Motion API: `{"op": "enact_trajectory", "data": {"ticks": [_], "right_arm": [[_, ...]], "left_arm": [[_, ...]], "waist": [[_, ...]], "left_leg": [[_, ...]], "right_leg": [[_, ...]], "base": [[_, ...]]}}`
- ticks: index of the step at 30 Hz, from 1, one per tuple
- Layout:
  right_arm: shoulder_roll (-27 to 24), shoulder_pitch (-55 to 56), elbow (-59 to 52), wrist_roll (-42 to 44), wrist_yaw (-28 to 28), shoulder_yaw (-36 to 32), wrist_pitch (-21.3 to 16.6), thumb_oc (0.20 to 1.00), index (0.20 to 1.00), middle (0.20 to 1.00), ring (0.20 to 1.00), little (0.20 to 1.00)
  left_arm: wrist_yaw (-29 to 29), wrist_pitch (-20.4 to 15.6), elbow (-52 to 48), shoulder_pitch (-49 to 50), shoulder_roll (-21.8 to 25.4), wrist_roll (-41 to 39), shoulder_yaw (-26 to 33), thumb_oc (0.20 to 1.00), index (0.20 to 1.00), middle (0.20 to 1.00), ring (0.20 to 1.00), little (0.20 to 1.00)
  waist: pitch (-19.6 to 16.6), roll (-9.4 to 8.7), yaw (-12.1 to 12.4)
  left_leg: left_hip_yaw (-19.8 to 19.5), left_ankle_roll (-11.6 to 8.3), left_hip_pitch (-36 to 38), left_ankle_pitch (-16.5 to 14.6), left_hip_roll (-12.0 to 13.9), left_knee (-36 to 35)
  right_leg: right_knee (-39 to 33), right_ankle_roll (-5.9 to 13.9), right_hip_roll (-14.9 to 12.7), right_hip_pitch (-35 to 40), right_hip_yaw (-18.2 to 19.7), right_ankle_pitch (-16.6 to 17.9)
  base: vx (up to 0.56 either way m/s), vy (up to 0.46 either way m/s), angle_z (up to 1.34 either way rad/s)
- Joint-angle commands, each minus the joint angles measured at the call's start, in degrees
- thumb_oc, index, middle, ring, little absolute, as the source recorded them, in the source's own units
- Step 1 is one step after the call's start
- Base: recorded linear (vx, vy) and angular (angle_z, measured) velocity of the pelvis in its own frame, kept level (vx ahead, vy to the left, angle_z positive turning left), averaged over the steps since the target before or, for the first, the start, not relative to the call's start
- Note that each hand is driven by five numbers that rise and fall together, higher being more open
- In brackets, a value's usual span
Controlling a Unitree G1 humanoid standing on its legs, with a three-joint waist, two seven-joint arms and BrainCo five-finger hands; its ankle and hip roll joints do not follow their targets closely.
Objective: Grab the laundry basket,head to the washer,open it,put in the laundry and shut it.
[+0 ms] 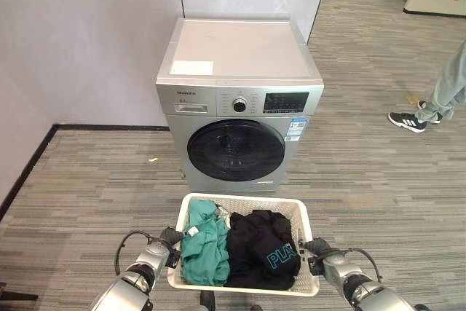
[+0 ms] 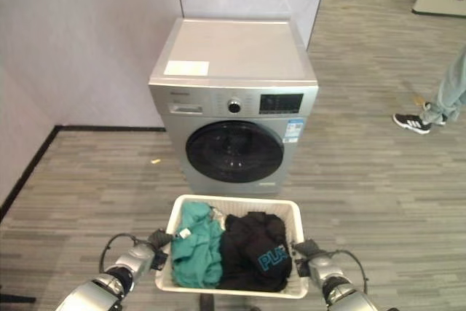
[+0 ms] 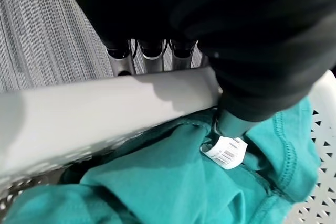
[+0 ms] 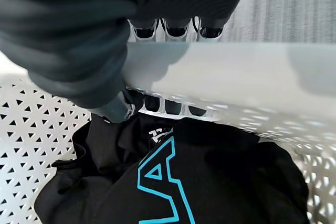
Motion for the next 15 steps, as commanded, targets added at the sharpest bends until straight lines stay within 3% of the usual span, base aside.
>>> {"op": "enact_trajectory", "data": {"ticks": [1, 2, 15], "right_arm": [[-0.4, -3.9, -0.1, 5.6, 2.0, -4.4, -3.1, 0.200, 0.200, 0.200, 0.200, 0.200], [0.5, -0.7, 9.1, -8.7, 1.0, -1.8, -2.2, 0.200, 0.200, 0.200, 0.200, 0.200], [-0.8, 0.5, 10.8, -9.0, 4.3, -2.4, -1.5, 0.200, 0.200, 0.200, 0.200, 0.200]], "left_arm": [[-0.6, -2.4, 3.9, -5.8, 1.1, -0.8, 1.3, 0.200, 0.200, 0.200, 0.200, 0.200], [-3.8, -3.2, 8.0, 10.1, -7.1, 0.6, 3.7, 0.200, 0.200, 0.200, 0.200, 0.200], [-6.1, -2.7, 8.2, 8.3, -6.4, 5.7, 0.9, 0.200, 0.200, 0.200, 0.200, 0.200]], "waist": [[-0.5, 0.03, 2.2], [-5.4, 2.83, 10.7], [-8.3, 3.15, 10.6]], "left_leg": [[-2.9, -1.40, 4.5, -9.9, 0.3, 4.3], [-9.4, -1.44, -3.7, -4.6, -4.4, 4.5], [-10.6, -0.93, -1.3, -5.0, -4.7, 3.3]], "right_leg": [[-1.6, 5.13, -1.5, -5.5, -0.2, 5.3], [-0.9, 1.65, -0.8, -1.3, -10.2, -3.6], [-1.8, 2.13, -1.7, 0.3, -11.1, -3.0]], "base": [[0.00, -0.002, -0.05], [0.00, -0.010, -0.04], [0.01, -0.017, 0.15]]}}
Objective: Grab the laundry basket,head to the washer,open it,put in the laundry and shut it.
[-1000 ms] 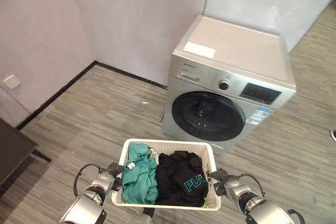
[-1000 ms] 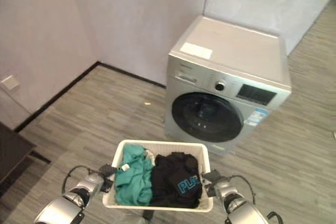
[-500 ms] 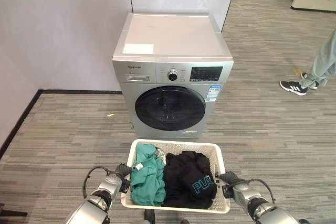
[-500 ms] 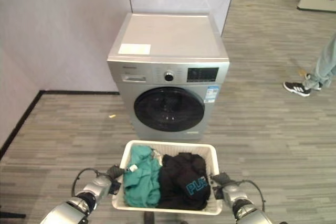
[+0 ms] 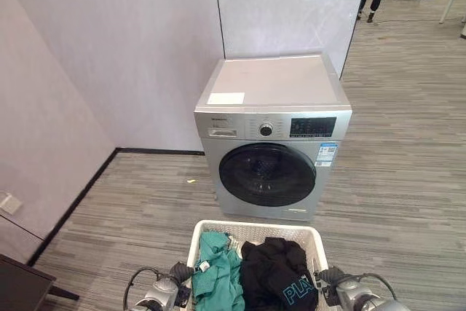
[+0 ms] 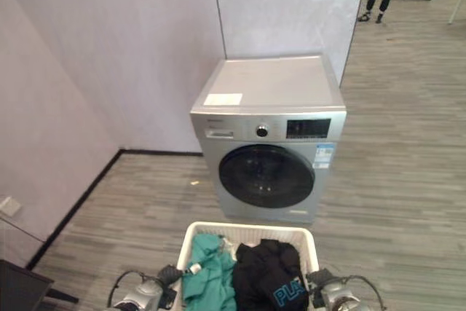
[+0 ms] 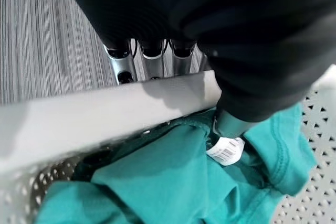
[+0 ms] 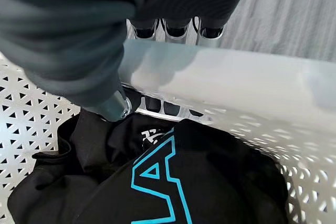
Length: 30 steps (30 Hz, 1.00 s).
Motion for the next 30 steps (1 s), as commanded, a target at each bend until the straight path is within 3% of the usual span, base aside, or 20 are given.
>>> {"op": "enact_trajectory", "data": {"ticks": [1, 10, 18, 26, 30], "right_arm": [[-0.5, -4.0, 1.6, 2.1, 3.8, -0.2, -0.7, 0.200, 0.200, 0.200, 0.200, 0.200], [1.6, -18.0, -3.3, 3.8, 6.4, 6.7, 0.2, 0.200, 0.200, 0.200, 0.200, 0.200], [8.5, -31.8, -11.3, 3.4, 10.2, 16.3, 1.7, 0.200, 0.200, 0.200, 0.200, 0.200], [12.7, -41.6, -11.4, 3.9, 12.6, 21.0, 2.2, 0.200, 0.200, 0.200, 0.200, 0.200], [14.2, -49.2, -7.7, 5.2, 12.2, 20.7, 2.5, 0.200, 0.200, 0.200, 0.200, 0.200]], "left_arm": [[-4.5, 0.8, 6.0, -2.8, -0.8, 1.4, -1.8, 0.200, 0.200, 0.200, 0.200, 0.200], [-5.7, 1.4, 4.2, -8.4, 5.6, 0.2, -3.8, 0.200, 0.200, 0.200, 0.200, 0.200], [-7.2, 1.7, 1.4, -10.0, 16.8, -5.0, -2.9, 0.200, 0.200, 0.200, 0.200, 0.200], [-8.8, 2.0, -0.1, -9.4, 23.7, -6.5, -3.0, 0.200, 0.200, 0.200, 0.200, 0.200], [-9.5, 2.4, -0.8, -14.1, 28.3, -6.0, -6.0, 0.200, 0.200, 0.200, 0.200, 0.200]], "waist": [[0.1, -3.49, 3.1], [-0.5, -3.47, 4.1], [-0.4, -3.66, 5.0], [-0.6, -4.63, 7.3], [-0.9, -5.42, 9.8]], "left_leg": [[-7.5, 0.53, -1.7, -4.4, -4.2, 3.2], [-6.9, 0.59, -1.0, -3.9, -4.4, 1.6], [-5.1, 1.20, -0.9, -4.1, -4.5, 1.5], [-4.8, 2.00, -0.9, -5.3, -4.9, 3.0], [-5.8, 2.71, -0.7, -6.7, -5.6, 4.7]], "right_leg": [[0.9, 3.41, -1.4, -2.2, -5.6, -2.5], [1.5, 3.91, -1.9, -2.4, -5.8, -2.4], [4.4, 4.63, -2.7, -4.4, -4.6, -2.2], [7.6, 5.52, -3.7, -5.6, -4.7, -2.5], [10.6, 6.46, -4.8, -5.6, -6.4, -3.0]], "base": [[0.00, 0.000, 0.00], [-0.01, 0.020, 0.00], [-0.01, 0.048, -0.01], [0.00, 0.046, -0.04], [0.03, 0.076, -0.04]]}}
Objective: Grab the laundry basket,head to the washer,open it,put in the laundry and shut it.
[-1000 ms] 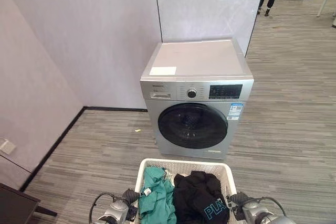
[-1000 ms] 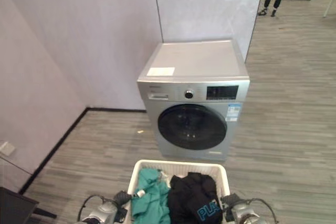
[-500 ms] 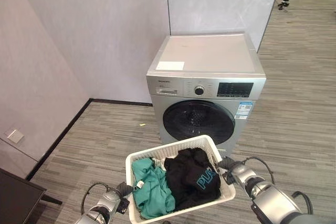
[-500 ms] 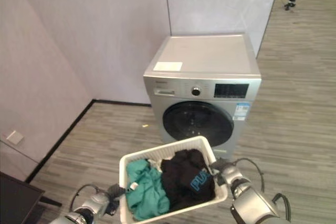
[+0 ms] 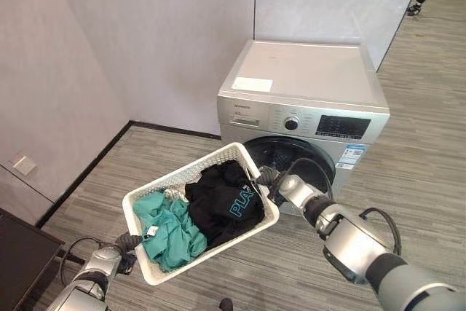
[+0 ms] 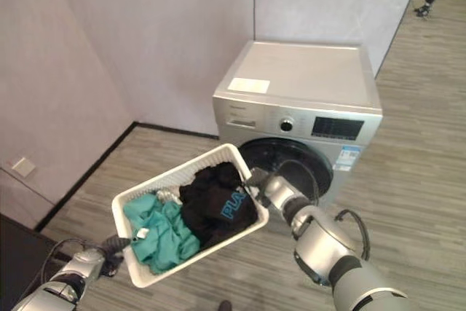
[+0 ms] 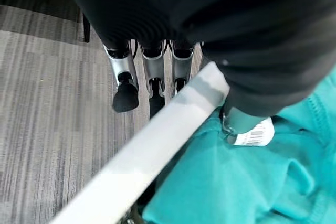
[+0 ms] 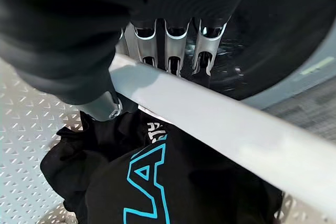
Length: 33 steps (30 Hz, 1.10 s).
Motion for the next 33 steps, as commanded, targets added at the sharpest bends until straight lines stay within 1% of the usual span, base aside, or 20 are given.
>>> {"op": "enact_trajectory", "data": {"ticks": [1, 6, 7, 9, 11, 13, 15, 16, 18, 19, 20, 21, 22, 23, 24, 27, 29, 31, 32, 33], "right_arm": [[5.3, -11.7, 2.4, 6.8, 4.6, -4.2, -5.9, 0.200, 0.200, 0.200, 0.200, 0.200], [3.3, -18.3, 4.7, 9.2, 3.5, -4.2, -5.2, 0.200, 0.200, 0.200, 0.200, 0.200], [3.3, -18.3, 4.7, 9.2, 3.5, -4.2, -5.2, 0.200, 0.200, 0.200, 0.200, 0.200], [1.9, -21.0, 5.2, 11.1, 3.1, -4.0, -5.0, 0.200, 0.200, 0.200, 0.200, 0.200], [1.2, -21.9, 5.4, 11.5, 3.1, -3.9, -4.9, 0.200, 0.200, 0.200, 0.200, 0.200], [-0.1, -23.8, 5.9, 11.6, 3.2, -2.7, -4.7, 0.200, 0.200, 0.200, 0.200, 0.200], [-1.1, -24.9, 5.2, 12.5, 3.1, -1.9, -4.7, 0.200, 0.200, 0.200, 0.200, 0.200], [-1.3, -25.3, 5.7, 13.6, 3.0, -1.6, -4.7, 0.200, 0.200, 0.200, 0.200, 0.200], [-0.9, -25.3, 5.9, 14.0, 3.5, -0.6, -4.7, 0.200, 0.200, 0.200, 0.200, 0.200], [-1.0, -25.3, 5.7, 14.3, 3.3, 0.5, -5.1, 0.200, 0.200, 0.200, 0.200, 0.200], [-1.2, -25.6, 5.5, 14.5, 3.0, 1.0, -5.3, 0.200, 0.200, 0.200, 0.200, 0.200], [-1.4, -26.1, 5.0, 15.2, 2.7, 1.7, -5.7, 0.200, 0.200, 0.200, 0.200, 0.200], [-1.4, -26.1, 5.0, 15.2, 2.7, 1.7, -5.7, 0.200, 0.200, 0.200, 0.200, 0.200], [-1.4, -26.4, 4.7, 15.3, 2.5, 2.2, -6.0, 0.200, 0.200, 0.200, 0.200, 0.200], [-1.8, -26.5, 3.8, 15.8, 2.6, 2.5, -6.0, 0.200, 0.200, 0.200, 0.200, 0.200], [-2.8, -26.6, 2.5, 17.6, 2.4, 3.0, -6.1, 0.200, 0.200, 0.200, 0.200, 0.200], [-3.6, -26.5, 2.6, 18.9, 2.0, 3.2, -6.3, 0.200, 0.200, 0.200, 0.200, 0.200], [-4.3, -26.7, 2.4, 19.5, 1.8, 3.9, -6.7, 0.200, 0.200, 0.200, 0.200, 0.200], [-4.3, -26.7, 2.4, 19.5, 1.8, 3.9, -6.7, 0.200, 0.200, 0.200, 0.200, 0.200], [-4.8, -27.1, 1.0, 21.5, 1.1, 4.4, -7.6, 0.200, 0.200, 0.200, 0.200, 0.200]], "left_arm": [[0.3, -1.0, 3.6, -6.9, 5.0, -0.2, -6.0, 0.200, 0.200, 0.200, 0.200, 0.200], [1.1, -0.5, 3.7, -18.6, 9.3, -0.8, -11.9, 0.200, 0.200, 0.200, 0.200, 0.200], [1.1, -0.5, 3.7, -18.6, 9.3, -0.8, -11.9, 0.200, 0.200, 0.200, 0.200, 0.200], [1.7, -0.2, 3.5, -23.8, 10.1, -1.5, -14.4, 0.200, 0.200, 0.200, 0.200, 0.200], [1.7, -0.2, 2.9, -25.3, 10.2, -1.8, -15.4, 0.200, 0.200, 0.200, 0.200, 0.200], [1.8, -0.3, 1.7, -28.1, 10.6, -2.1, -17.4, 0.200, 0.200, 0.200, 0.200, 0.200], [1.3, -0.4, 0.5, -30.0, 11.1, -3.5, -19.2, 0.200, 0.200, 0.200, 0.200, 0.200], [1.4, -0.3, 1.1, -30.8, 11.3, -3.4, -19.6, 0.200, 0.200, 0.200, 0.200, 0.200], [1.3, -0.2, 2.7, -31.4, 12.1, -1.7, -20.2, 0.200, 0.200, 0.200, 0.200, 0.200], [1.2, -0.5, 3.3, -32.7, 12.3, -1.4, -21.5, 0.200, 0.200, 0.200, 0.200, 0.200], [1.3, -0.7, 3.7, -33.6, 12.5, -1.0, -22.0, 0.200, 0.200, 0.200, 0.200, 0.200], [1.5, -1.1, 5.2, -34.7, 13.1, -0.9, -21.9, 0.200, 0.200, 0.200, 0.200, 0.200], [1.5, -1.2, 5.2, -34.8, 13.1, -0.9, -21.9, 0.200, 0.200, 0.200, 0.200, 0.200], [1.7, -1.4, 6.8, -35.2, 13.7, 0.1, -21.0, 0.200, 0.200, 0.200, 0.200, 0.200], [1.6, -1.4, 7.2, -35.0, 14.2, 0.3, -20.6, 0.200, 0.200, 0.200, 0.200, 0.200], [1.7, -1.3, 8.3, -35.0, 15.2, 0.4, -20.2, 0.200, 0.200, 0.200, 0.200, 0.200], [2.1, -1.3, 8.5, -34.1, 15.3, -0.8, -19.4, 0.200, 0.200, 0.200, 0.200, 0.200], [1.8, -1.2, 8.7, -34.0, 15.5, -1.4, -20.1, 0.200, 0.200, 0.200, 0.200, 0.200], [1.8, -1.2, 8.7, -33.9, 15.5, -1.4, -20.1, 0.200, 0.200, 0.200, 0.200, 0.200], [2.1, -1.4, 8.8, -34.5, 16.5, -2.3, -20.7, 0.200, 0.200, 0.200, 0.200, 0.200]], "waist": [[-4.1, -0.69, 0.7], [-3.3, -1.51, 2.4], [-3.3, -1.53, 2.4], [-2.7, -1.95, 2.6], [-2.3, -2.01, 2.6], [-1.3, -1.77, 2.2], [-1.2, -1.50, 2.3], [-1.3, -1.66, 2.6], [-1.5, -2.15, 2.9], [-0.9, -2.64, 2.6], [-0.6, -3.03, 2.1], [0.2, -3.26, 1.4], [0.3, -3.13, 1.4], [0.6, -3.64, 1.0], [0.4, -4.48, 0.7], [-0.5, -6.29, -0.6], [-1.0, -6.38, -2.0], [-1.5, -6.41, -3.2], [-1.5, -6.33, -3.3], [-1.4, -6.15, -4.2]], "left_leg": [[-6.8, 2.25, -0.5, -6.0, -4.5, 4.8], [-8.8, 2.71, -1.2, -7.5, -5.2, 8.6], [-8.8, 2.71, -1.2, -7.5, -5.2, 8.6], [-9.9, 3.11, -1.3, -8.5, -5.6, 11.0], [-10.2, 3.33, -1.2, -9.0, -5.8, 11.8], [-10.8, 3.88, -1.0, -9.7, -6.0, 13.4], [-10.8, 3.85, -0.8, -10.3, -5.7, 14.2], [-10.5, 3.78, -0.6, -10.8, -5.6, 14.1], [-9.9, 3.31, 0.0, -11.1, -5.4, 13.4], [-10.3, 2.56, 1.0, -11.7, -5.5, 13.1], [-10.9, 2.16, 1.4, -12.1, -5.7, 13.1], [-11.5, 1.30, 2.7, -13.1, -5.1, 13.1], [-11.5, 1.28, 2.8, -13.2, -5.0, 13.1], [-12.1, 0.38, 4.1, -14.5, -4.5, 13.3], [-12.7, -0.19, 5.1, -15.6, -4.1, 13.3], [-13.3, -1.19, 7.1, -17.0, -2.2, 12.1], [-14.5, -1.93, 8.3, -17.1, -0.2, 11.8], [-15.9, -2.94, 8.7, -16.6, 1.7, 13.0], [-16.0, -2.98, 8.8, -16.6, 1.8, 13.0], [-16.2, -4.49, 7.6, -14.1, 3.8, 15.2]], "right_leg": [[8.3, 5.74, -3.6, -4.1, -6.1, -2.8], [14.4, 7.05, -4.4, -5.2, -8.4, -4.0], [14.5, 7.05, -4.4, -5.2, -8.4, -4.0], [18.9, 7.66, -4.8, -6.3, -8.9, -4.2], [21.1, 7.98, -5.0, -6.9, -8.7, -4.1], [26.3, 8.75, -5.4, -8.5, -8.1, -1.9], [28.6, 8.47, -6.0, -9.8, -9.3, -2.0], [26.8, 7.42, -6.7, -11.0, -11.2, -2.5], [20.9, 6.37, -8.4, -12.4, -13.5, -1.0], [13.9, 6.83, -8.9, -13.5, -12.0, 1.9], [10.5, 7.47, -9.8, -14.8, -10.4, 4.0], [6.3, 8.75, -11.6, -16.1, -8.6, 7.7], [6.1, 8.74, -11.5, -15.8, -8.7, 7.7], [2.8, 9.88, -13.4, -16.5, -9.1, 10.7], [1.9, 10.51, -13.9, -16.5, -8.5, 12.4], [2.8, 10.17, -12.5, -16.1, -8.1, 12.1], [3.8, 9.25, -10.6, -15.9, -8.5, 11.1], [4.8, 8.38, -8.9, -15.8, -9.1, 9.6], [4.8, 8.35, -8.8, -15.7, -9.2, 9.5], [5.1, 7.16, -7.2, -15.2, -10.8, 7.8]], "base": [[0.02, 0.045, 0.13], [0.01, 0.049, 0.11], [0.01, 0.072, 0.04], [0.01, 0.073, 0.07], [0.01, 0.046, 0.19], [0.03, 0.065, 0.06], [0.04, 0.062, 0.04], [0.07, 0.018, 0.03], [0.13, -0.074, -0.30], [0.17, -0.135, -0.38], [0.22, -0.182, -0.20], [0.15, -0.118, -0.01], [0.24, -0.180, 0.34], [0.30, -0.209, 0.47], [0.37, -0.266, 0.45], [0.28, -0.225, 0.28], [0.23, -0.210, 0.32], [0.19, -0.173, 0.54], [0.18, -0.199, 0.53], [0.17, -0.193, 0.10]]}}
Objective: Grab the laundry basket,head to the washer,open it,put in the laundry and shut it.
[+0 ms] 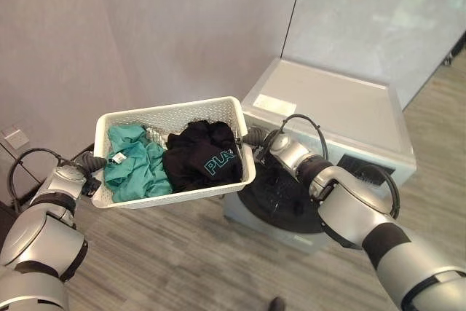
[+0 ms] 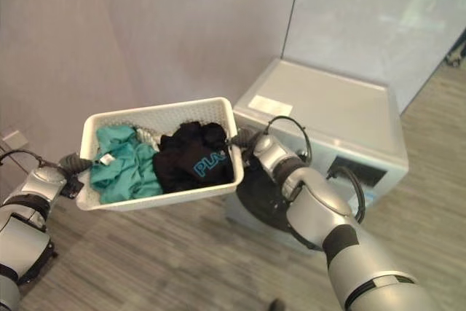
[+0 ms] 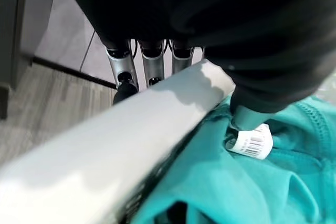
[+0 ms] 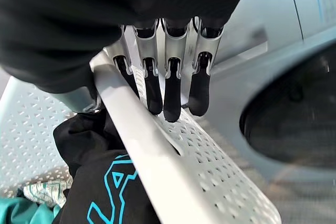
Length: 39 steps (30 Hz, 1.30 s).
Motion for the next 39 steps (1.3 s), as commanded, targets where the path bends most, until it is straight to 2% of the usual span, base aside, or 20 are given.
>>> {"op": "enact_trajectory", "data": {"ticks": [1, 2, 3, 4, 6, 7, 8, 9, 11, 16, 19, 23, 31, 35, 39], "right_arm": [[-1.9, -11.8, -1.2, 11.3, -2.1, -2.3, -8.8, 0.200, 0.200, 0.200, 0.200, 0.200], [-1.0, -12.4, -4.0, 14.4, -2.9, -2.2, -10.5, 0.200, 0.200, 0.200, 0.200, 0.200], [-0.9, -12.5, -4.6, 14.2, -3.2, -1.7, -10.5, 0.200, 0.200, 0.200, 0.200, 0.200], [-1.0, -12.9, -4.9, 14.9, -3.4, -1.4, -10.5, 0.200, 0.200, 0.200, 0.200, 0.200], [-1.1, -14.2, -7.1, 17.5, -3.8, -0.5, -11.6, 0.200, 0.200, 0.200, 0.200, 0.200], [-0.6, -14.8, -7.9, 18.1, -4.1, -0.4, -12.1, 0.200, 0.200, 0.200, 0.200, 0.200], [0.2, -15.5, -8.7, 18.6, -4.4, -0.3, -13.3, 0.200, 0.200, 0.200, 0.200, 0.200], [-0.7, -16.1, -9.4, 17.4, -4.4, -1.3, -13.7, 0.200, 0.200, 0.200, 0.200, 0.200], [0.6, -15.1, -10.2, 17.8, -3.3, -1.5, -13.2, 0.200, 0.200, 0.200, 0.200, 0.200], [0.7, -16.1, -9.7, 17.3, -3.4, -0.6, -12.4, 0.200, 0.200, 0.200, 0.200, 0.200], [0.8, -16.2, -9.6, 17.0, -3.0, -0.4, -12.3, 0.200, 0.200, 0.200, 0.200, 0.200], [1.0, -16.8, -10.2, 17.4, -3.3, -0.5, -12.4, 0.200, 0.200, 0.200, 0.200, 0.200], [2.4, -17.6, -9.3, 17.7, -3.1, 0.5, -11.6, 0.200, 0.200, 0.200, 0.200, 0.200], [1.7, -20.0, -8.3, 17.7, -3.9, 0.8, -12.0, 0.200, 0.200, 0.200, 0.200, 0.200], [-2.1, -24.7, -5.6, 18.5, -5.0, 0.7, -12.5, 0.200, 0.200, 0.200, 0.200, 0.200]], "left_arm": [[2.0, -1.7, 2.7, -5.8, 3.8, -1.2, -4.6, 0.200, 0.200, 0.200, 0.200, 0.200], [2.0, -1.6, 2.3, -5.4, 5.6, -2.5, -4.1, 0.200, 0.200, 0.200, 0.200, 0.200], [2.1, -1.9, 2.3, -5.3, 7.0, -3.1, -4.2, 0.200, 0.200, 0.200, 0.200, 0.200], [2.1, -1.9, 2.2, -5.9, 7.3, -3.0, -4.9, 0.200, 0.200, 0.200, 0.200, 0.200], [1.9, -2.1, 1.8, -7.1, 7.4, -3.4, -6.2, 0.200, 0.200, 0.200, 0.200, 0.200], [2.2, -2.2, 1.7, -7.4, 7.7, -3.4, -6.6, 0.200, 0.200, 0.200, 0.200, 0.200], [2.7, -2.8, 1.6, -7.5, 8.2, -3.1, -7.5, 0.200, 0.200, 0.200, 0.200, 0.200], [3.0, -2.9, 2.5, -7.5, 8.2, -2.8, -7.7, 0.200, 0.200, 0.200, 0.200, 0.200], [2.1, -2.6, 2.4, -8.9, 7.9, -2.3, -9.1, 0.200, 0.200, 0.200, 0.200, 0.200], [1.4, -2.3, 3.0, -11.9, 8.2, 0.0, -12.2, 0.200, 0.200, 0.200, 0.200, 0.200], [1.4, -2.3, 3.7, -12.8, 8.9, 1.4, -12.7, 0.200, 0.200, 0.200, 0.200, 0.200], [1.9, -2.5, 4.2, -13.3, 10.0, 1.3, -12.9, 0.200, 0.200, 0.200, 0.200, 0.200], [1.3, -2.2, 4.5, -16.4, 11.4, 1.3, -16.9, 0.200, 0.200, 0.200, 0.200, 0.200], [1.4, -2.1, 5.5, -20.1, 10.5, 1.6, -19.8, 0.200, 0.200, 0.200, 0.200, 0.200], [1.7, -2.7, 5.9, -27.4, 9.9, 0.1, -23.5, 0.200, 0.200, 0.200, 0.200, 0.200]], "waist": [[-2.0, 0.44, -3.0], [0.0, -0.72, -2.6], [0.2, -0.84, -2.6], [0.2, -0.91, -2.6], [0.3, -1.51, -2.1], [0.3, -1.26, -1.7], [0.6, -0.30, -0.5], [1.0, 0.31, -0.2], [0.3, 0.85, 0.4], [-2.0, 0.44, 3.1], [-2.8, 0.23, 4.2], [-3.9, 0.04, 4.5], [-5.6, 0.17, 6.0], [-6.5, 0.11, 6.8], [-7.2, -0.23, 7.5]], "left_leg": [[-5.1, -1.03, 1.5, 4.3, 1.3, 2.9], [-3.4, -1.73, -3.8, 9.1, 1.2, 12.6], [-1.8, -1.95, -4.3, 10.7, 1.8, 12.9], [0.4, -2.06, -5.2, 11.5, 2.9, 10.1], [4.2, -2.49, -8.8, 10.2, 4.7, 1.0], [4.0, -2.92, -10.1, 11.5, 4.8, -2.5], [1.8, -3.42, -12.7, 14.8, 4.5, -7.1], [1.9, -3.38, -12.3, 13.7, 3.3, -4.9], [0.6, -2.12, -11.6, 12.7, 1.6, -5.0], [1.0, -0.44, -9.6, 10.5, -0.3, -4.9], [1.2, 0.29, -8.5, 10.7, -0.8, -6.9], [0.8, 0.83, -7.4, 12.0, -1.2, -10.5], [-0.6, 0.92, -7.3, 12.8, -1.5, -12.6], [-1.5, 0.63, -7.6, 12.9, -1.5, -13.0], [-2.3, 0.38, -8.1, 13.0, -1.4, -13.2]], "right_leg": [[0.2, 4.77, -1.2, 0.3, -0.9, -5.6], [-0.5, 3.05, -0.3, 3.0, -2.4, -7.2], [-0.9, 2.63, 0.2, 3.8, -3.0, -7.8], [-1.2, 2.51, 0.4, 4.2, -3.6, -8.6], [-2.8, 3.28, 0.2, 5.5, -4.8, -9.5], [-3.4, 3.61, 0.4, 6.2, -4.8, -9.6], [-3.2, 3.84, 1.0, 6.9, -4.0, -10.3], [-1.0, 4.00, 0.0, 7.9, -3.5, -10.8], [-0.5, 4.32, -0.9, 8.5, -2.7, -10.4], [-2.4, 5.97, -3.9, 11.2, -1.9, -9.1], [-2.7, 6.72, -4.8, 11.0, -1.8, -8.2], [-2.8, 7.53, -5.5, 10.5, -2.9, -7.3], [-4.5, 8.09, -5.9, 11.1, -5.5, -6.5], [-6.1, 8.47, -5.9, 11.7, -6.8, -5.8], [-6.7, 8.83, -5.9, 11.9, -7.8, -5.4]], "base": [[0.30, -0.361, 0.21], [0.25, -0.269, 0.20], [0.20, -0.210, 0.40], [0.09, -0.034, 0.07], [0.08, 0.017, 0.47], [0.13, 0.072, 0.59], [0.20, 0.162, 0.21], [0.21, 0.211, 0.04], [0.19, 0.206, -0.55], [0.14, 0.170, -0.32], [0.06, 0.126, -0.04], [0.03, 0.088, -0.01], [0.03, 0.034, 0.08], [0.04, 0.008, 0.19], [0.05, 0.010, 0.08]]}}
